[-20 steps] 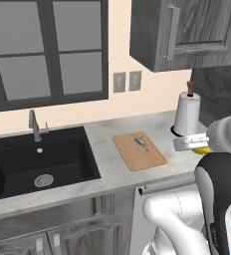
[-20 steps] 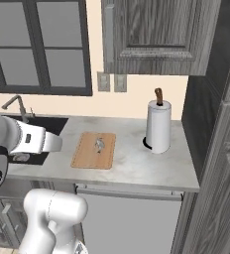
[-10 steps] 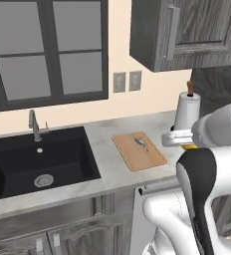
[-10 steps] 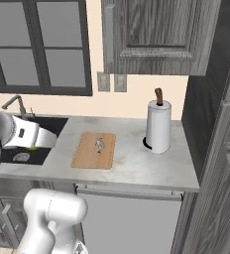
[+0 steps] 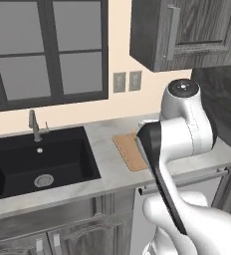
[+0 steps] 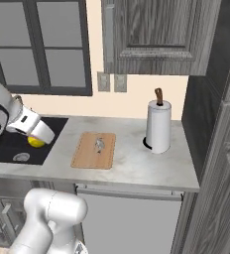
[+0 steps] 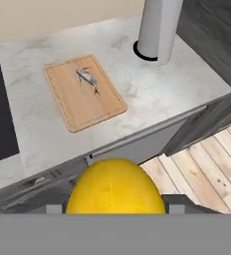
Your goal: Retrieve a lemon from the fridge and place it on the cutting board with the fish.
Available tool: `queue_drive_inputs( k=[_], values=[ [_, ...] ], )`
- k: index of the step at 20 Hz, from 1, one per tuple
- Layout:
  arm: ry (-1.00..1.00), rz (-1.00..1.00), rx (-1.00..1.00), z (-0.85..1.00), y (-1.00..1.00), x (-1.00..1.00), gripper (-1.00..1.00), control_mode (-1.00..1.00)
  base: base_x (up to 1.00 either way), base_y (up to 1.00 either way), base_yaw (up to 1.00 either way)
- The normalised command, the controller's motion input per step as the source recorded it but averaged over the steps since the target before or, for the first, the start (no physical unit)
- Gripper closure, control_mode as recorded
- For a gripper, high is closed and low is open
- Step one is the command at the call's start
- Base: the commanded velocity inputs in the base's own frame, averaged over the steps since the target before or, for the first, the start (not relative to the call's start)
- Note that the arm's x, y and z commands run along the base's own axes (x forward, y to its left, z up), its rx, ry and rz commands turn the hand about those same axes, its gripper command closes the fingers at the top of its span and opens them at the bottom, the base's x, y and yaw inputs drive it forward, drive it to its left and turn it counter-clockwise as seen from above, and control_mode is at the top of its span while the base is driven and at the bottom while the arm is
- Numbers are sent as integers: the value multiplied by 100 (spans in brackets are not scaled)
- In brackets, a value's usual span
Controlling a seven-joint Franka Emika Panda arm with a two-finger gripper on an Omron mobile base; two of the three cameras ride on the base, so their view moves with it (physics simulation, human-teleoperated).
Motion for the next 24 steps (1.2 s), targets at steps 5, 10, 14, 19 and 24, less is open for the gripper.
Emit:
queue_drive_inputs(
  k=[5, 10, 14, 19, 24],
  values=[
    [24, -10, 23, -30, -35, 60, 100, -100, 0, 0, 0],
    [-7, -1, 3, -37, -7, 26, 100, -100, 0, 0, 0],
    [-9, 0, 0, -38, 0, 29, 100, -100, 0, 0, 0],
    [-2, -8, 0, -36, 0, 51, 100, -100, 0, 0, 0],
    [0, -10, 2, -40, 3, 36, 100, -100, 0, 0, 0]
  ],
)
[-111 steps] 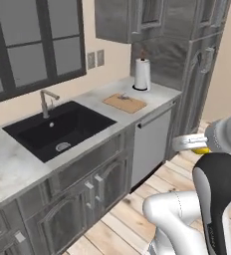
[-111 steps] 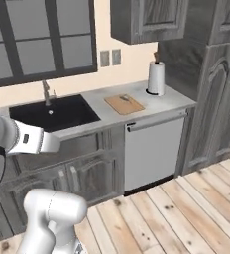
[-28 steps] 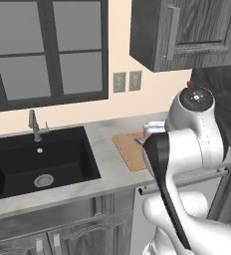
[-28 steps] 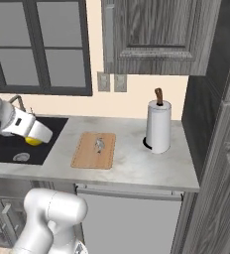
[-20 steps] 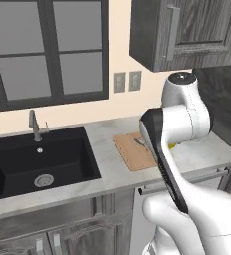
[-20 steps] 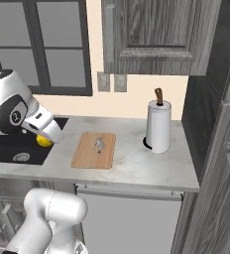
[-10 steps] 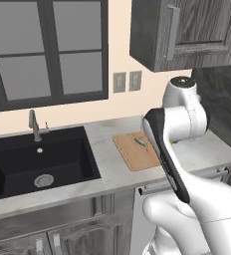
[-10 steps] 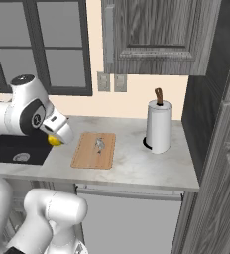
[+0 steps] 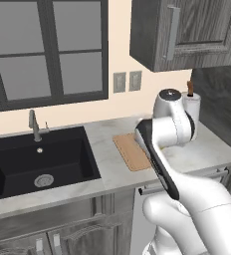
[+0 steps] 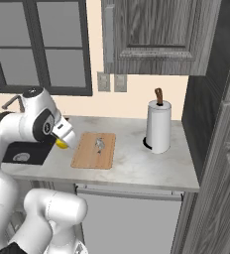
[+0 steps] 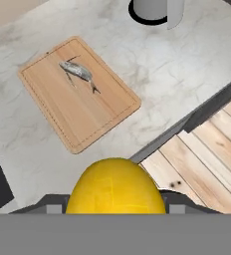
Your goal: Retrieve a lemon from the fridge and place it on the cutting board with the fish.
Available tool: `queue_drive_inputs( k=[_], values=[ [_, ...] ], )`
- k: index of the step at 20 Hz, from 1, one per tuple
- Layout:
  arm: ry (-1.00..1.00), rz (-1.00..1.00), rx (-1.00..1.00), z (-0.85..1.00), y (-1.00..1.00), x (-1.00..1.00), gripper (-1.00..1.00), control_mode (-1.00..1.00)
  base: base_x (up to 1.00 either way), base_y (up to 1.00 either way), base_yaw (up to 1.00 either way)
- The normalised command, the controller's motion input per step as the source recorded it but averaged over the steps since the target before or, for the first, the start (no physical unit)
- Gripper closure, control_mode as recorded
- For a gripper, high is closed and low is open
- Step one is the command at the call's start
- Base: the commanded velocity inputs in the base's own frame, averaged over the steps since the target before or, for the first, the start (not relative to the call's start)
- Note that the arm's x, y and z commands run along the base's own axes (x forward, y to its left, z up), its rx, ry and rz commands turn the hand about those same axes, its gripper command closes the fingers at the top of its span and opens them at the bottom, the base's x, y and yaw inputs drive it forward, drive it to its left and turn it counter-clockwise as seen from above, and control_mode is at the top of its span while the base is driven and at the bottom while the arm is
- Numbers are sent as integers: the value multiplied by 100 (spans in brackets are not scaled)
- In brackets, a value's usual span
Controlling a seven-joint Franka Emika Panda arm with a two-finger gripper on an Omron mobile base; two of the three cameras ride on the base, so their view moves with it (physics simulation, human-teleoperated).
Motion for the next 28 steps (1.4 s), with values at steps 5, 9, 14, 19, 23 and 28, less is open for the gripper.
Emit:
queue_drive_inputs(
  k=[5, 9, 14, 19, 23, 28],
  values=[
    [0, -12, 3, -40, 10, 30, 100, -100, 0, 0, 0],
    [3, -11, 9, -15, 0, 47, 100, -100, 0, 0, 0],
    [6, -7, 8, -14, 0, 48, 100, -100, 0, 0, 0],
    [4, -5, 4, -23, 0, 34, 100, -100, 0, 0, 0],
    [0, -5, 0, -39, 0, 26, 100, -100, 0, 0, 0],
    [3, -6, 0, -30, 0, 28, 100, -100, 0, 0, 0]
  ],
)
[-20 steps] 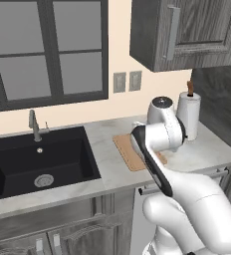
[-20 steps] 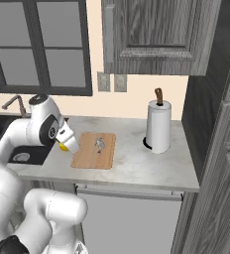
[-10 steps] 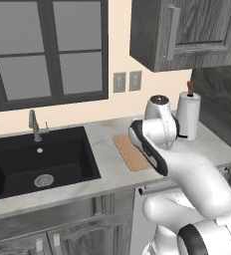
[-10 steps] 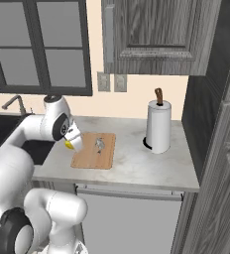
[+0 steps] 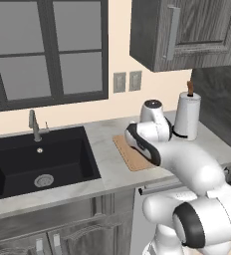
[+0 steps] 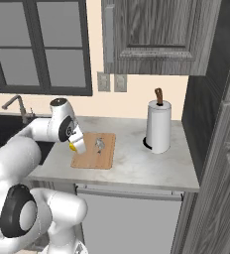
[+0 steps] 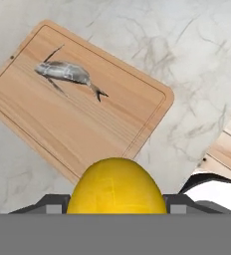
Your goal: Retrieve a lemon from the fridge and place it on the cutting board with the fish.
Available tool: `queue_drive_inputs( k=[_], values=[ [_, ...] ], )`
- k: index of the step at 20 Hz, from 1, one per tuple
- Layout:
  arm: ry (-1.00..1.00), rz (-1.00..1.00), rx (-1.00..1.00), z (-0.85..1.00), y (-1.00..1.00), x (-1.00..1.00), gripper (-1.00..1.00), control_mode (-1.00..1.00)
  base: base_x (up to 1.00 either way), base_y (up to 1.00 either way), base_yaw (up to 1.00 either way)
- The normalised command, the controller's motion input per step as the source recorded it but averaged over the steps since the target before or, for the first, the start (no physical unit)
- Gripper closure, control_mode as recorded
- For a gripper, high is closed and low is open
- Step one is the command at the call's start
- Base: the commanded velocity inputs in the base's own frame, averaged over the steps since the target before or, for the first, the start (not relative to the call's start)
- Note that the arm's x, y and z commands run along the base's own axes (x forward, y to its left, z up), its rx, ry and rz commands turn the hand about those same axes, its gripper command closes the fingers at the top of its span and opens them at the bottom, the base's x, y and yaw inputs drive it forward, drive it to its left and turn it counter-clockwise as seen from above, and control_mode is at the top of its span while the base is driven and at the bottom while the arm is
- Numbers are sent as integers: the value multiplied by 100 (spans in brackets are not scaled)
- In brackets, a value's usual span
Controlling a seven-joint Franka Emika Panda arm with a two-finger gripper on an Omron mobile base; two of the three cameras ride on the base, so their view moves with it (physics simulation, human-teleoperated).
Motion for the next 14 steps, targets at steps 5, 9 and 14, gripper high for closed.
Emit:
queue_drive_inputs(
  k=[5, 9, 14],
  values=[
    [0, -6, 0, -25, 0, 32, 100, -100, 0, 0, 0],
    [0, -6, 0, -30, 0, 33, 100, -100, 0, 0, 0],
    [4, -7, 0, -37, -7, 15, 100, -100, 0, 0, 0]
  ],
)
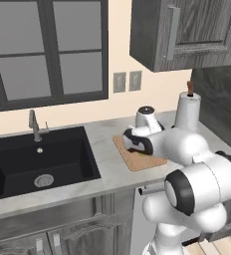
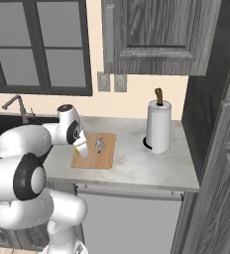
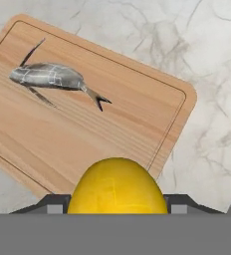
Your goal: Retrieve a lemon from the fridge and place it on the cutting board with the fish.
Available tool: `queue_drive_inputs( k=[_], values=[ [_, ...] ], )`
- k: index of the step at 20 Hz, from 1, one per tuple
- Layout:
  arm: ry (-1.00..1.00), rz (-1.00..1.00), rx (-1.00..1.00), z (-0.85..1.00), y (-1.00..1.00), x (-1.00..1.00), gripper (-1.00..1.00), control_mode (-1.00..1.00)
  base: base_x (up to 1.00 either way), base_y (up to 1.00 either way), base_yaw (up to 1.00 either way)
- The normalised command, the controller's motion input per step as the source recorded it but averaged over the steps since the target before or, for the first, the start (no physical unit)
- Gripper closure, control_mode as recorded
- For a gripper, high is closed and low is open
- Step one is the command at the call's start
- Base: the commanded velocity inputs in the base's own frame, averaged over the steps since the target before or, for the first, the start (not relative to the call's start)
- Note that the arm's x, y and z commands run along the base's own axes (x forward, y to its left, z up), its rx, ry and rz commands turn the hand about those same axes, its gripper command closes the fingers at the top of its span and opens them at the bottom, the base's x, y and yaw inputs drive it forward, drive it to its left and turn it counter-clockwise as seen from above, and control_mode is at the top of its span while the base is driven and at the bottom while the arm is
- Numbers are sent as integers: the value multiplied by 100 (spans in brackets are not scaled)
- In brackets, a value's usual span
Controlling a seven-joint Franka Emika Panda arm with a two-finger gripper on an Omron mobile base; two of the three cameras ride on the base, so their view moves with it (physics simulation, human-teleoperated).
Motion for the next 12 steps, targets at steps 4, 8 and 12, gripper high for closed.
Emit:
queue_drive_inputs(
  k=[4, 8, 12],
  values=[
    [3, -10, 0, -26, -10, 27, 100, -100, 0, 0, 0],
    [0, -4, 0, -5, -1, 35, 100, -100, 0, 0, 0],
    [0, 0, 0, 0, 3, 25, 100, -100, 0, 0, 0]
  ],
)
